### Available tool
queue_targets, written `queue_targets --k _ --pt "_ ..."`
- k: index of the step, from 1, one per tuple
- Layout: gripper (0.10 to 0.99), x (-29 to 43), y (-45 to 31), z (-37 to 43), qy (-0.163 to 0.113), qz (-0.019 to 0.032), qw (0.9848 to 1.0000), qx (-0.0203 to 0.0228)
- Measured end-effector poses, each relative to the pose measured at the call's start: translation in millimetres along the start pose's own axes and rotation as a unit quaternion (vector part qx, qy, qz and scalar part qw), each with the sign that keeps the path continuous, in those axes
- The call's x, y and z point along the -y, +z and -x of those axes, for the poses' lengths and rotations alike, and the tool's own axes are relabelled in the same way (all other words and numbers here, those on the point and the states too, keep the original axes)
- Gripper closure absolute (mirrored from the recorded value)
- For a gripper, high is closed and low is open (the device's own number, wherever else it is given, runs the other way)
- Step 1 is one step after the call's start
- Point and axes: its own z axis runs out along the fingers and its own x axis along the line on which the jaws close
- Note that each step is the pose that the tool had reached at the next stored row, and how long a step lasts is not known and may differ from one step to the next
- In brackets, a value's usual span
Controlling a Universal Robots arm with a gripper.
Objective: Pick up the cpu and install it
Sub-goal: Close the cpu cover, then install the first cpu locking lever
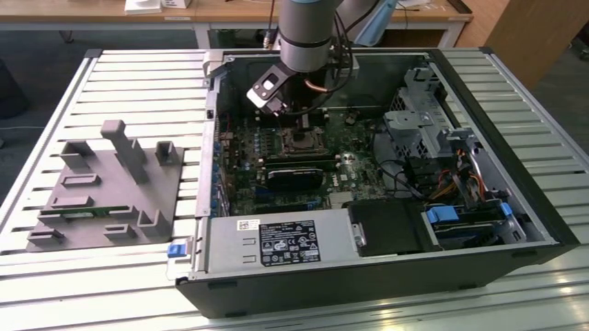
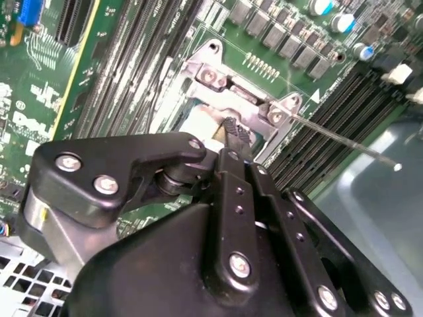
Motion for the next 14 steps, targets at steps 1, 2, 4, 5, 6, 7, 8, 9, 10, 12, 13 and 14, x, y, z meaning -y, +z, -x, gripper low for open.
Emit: queue_targets --k 1,2,4,5,6,7,8,9,10,12,13,14 --pt "0.980 -0.6 0.1 0.0 0.000 0.0000 1.0000 -0.0001" --pt "0.980 -1.6 0.0 0.0 0.000 0.0000 1.0000 0.0000" --pt "0.980 -3.3 0.1 0.0 0.000 0.0000 1.0000 0.0000" --pt "0.980 -4.2 0.1 0.0 0.000 0.0000 1.0000 -0.0001" --pt "0.980 -4.7 0.1 0.0 0.000 0.0000 1.0000 -0.0001" --pt "0.980 -5.1 0.1 0.0 0.000 0.0000 1.0000 0.0000" --pt "0.980 -5.3 0.1 0.0 0.000 0.0000 1.0000 -0.0001" --pt "0.980 -5.4 0.1 0.0 0.000 0.0000 1.0000 0.0000" --pt "0.980 -5.5 0.1 0.0 0.000 0.0000 1.0000 -0.0001" --pt "0.980 -5.5 -0.9 -0.1 0.000 0.0000 1.0000 0.0001" --pt "0.980 -5.5 -1.8 -0.1 0.000 0.0000 1.0000 0.0000" --pt "0.980 -5.5 -3.3 -0.1 0.000 0.0000 1.0000 0.0000"
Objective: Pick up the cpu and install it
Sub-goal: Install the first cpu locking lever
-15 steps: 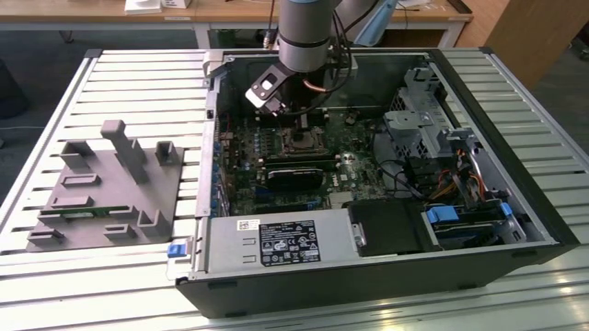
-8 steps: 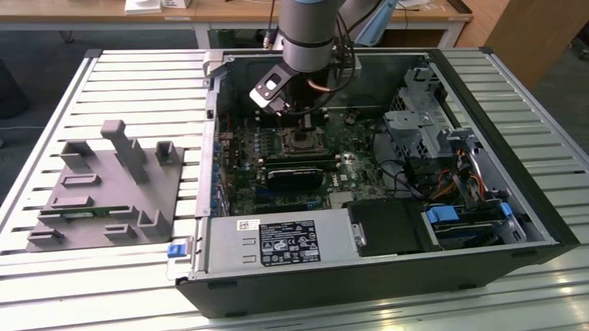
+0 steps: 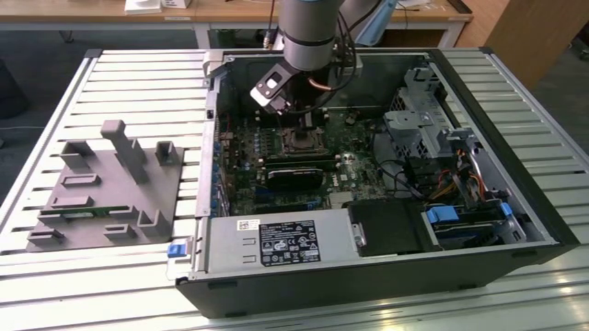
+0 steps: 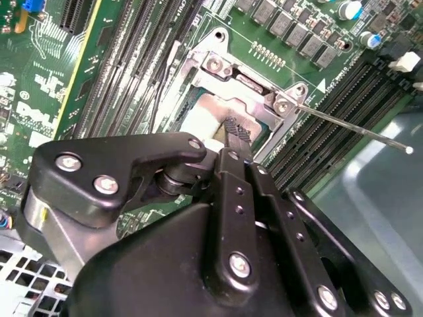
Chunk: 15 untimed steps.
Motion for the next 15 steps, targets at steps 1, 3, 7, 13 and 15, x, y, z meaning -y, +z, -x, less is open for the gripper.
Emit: queue_targets --k 1,3,7,13,15 --pt "0.980 0.0 -1.8 0.0 0.000 0.0000 1.0000 -0.0001" --pt "0.980 -0.1 -6.4 -0.1 0.000 0.0000 1.0000 -0.0001" --pt "0.980 -0.3 -18.5 -0.3 0.000 0.0000 1.0000 -0.0001" --pt "0.980 -0.6 -42.8 -0.7 0.000 0.0000 1.0000 0.0000" --pt "0.980 -0.7 -49.0 -0.8 0.000 0.0000 1.0000 0.0000"
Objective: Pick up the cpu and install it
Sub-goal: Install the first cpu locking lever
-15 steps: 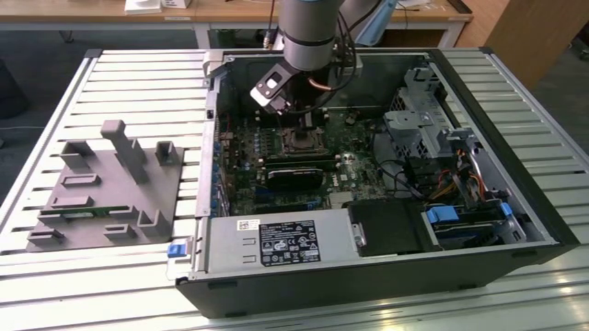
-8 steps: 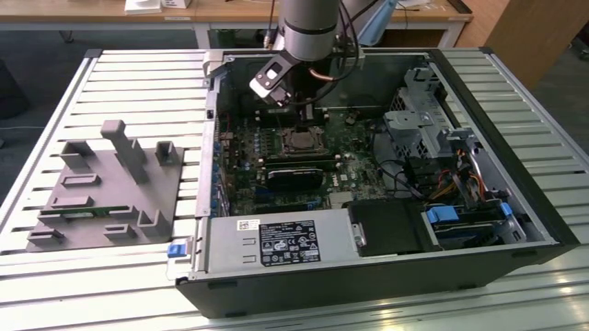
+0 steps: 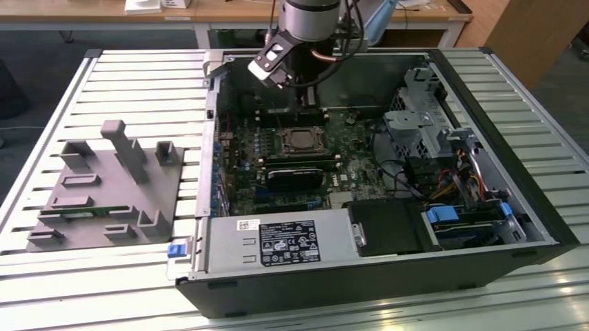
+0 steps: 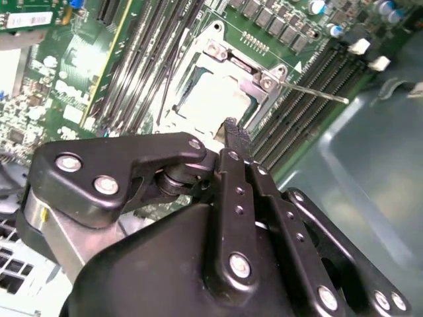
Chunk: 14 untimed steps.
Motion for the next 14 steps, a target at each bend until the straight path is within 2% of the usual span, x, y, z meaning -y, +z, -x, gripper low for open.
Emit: queue_targets --k 3,5,7,9,14 --pt "0.980 -0.2 -10.4 -0.2 0.000 0.0000 1.0000 0.0000" --pt "0.980 -0.2 -14.0 -0.2 0.000 0.0000 1.0000 0.0000" --pt "0.980 -0.2 -14.0 -0.2 -0.007 -0.0001 1.0000 -0.0002" --pt "0.980 -0.2 -14.0 -0.3 -0.025 -0.0003 0.9997 -0.0005" --pt "0.980 -0.2 -14.0 -0.2 -0.066 -0.0010 0.9978 -0.0010"
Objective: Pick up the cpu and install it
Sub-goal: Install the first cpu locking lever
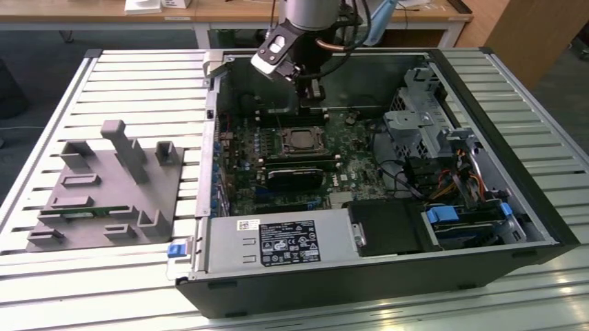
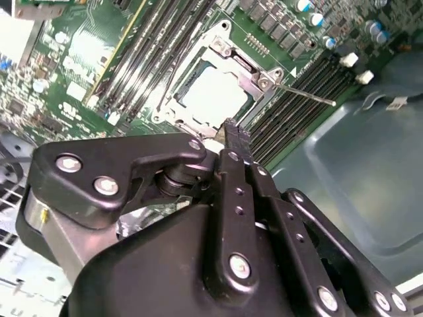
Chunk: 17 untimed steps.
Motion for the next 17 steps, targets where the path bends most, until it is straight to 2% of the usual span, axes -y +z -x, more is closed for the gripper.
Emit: queue_targets --k 7,17 --pt "0.980 0.0 0.1 0.0 -0.023 -0.0004 0.9997 -0.0004" --pt "0.980 0.0 0.1 0.0 -0.069 -0.0010 0.9976 -0.0011"
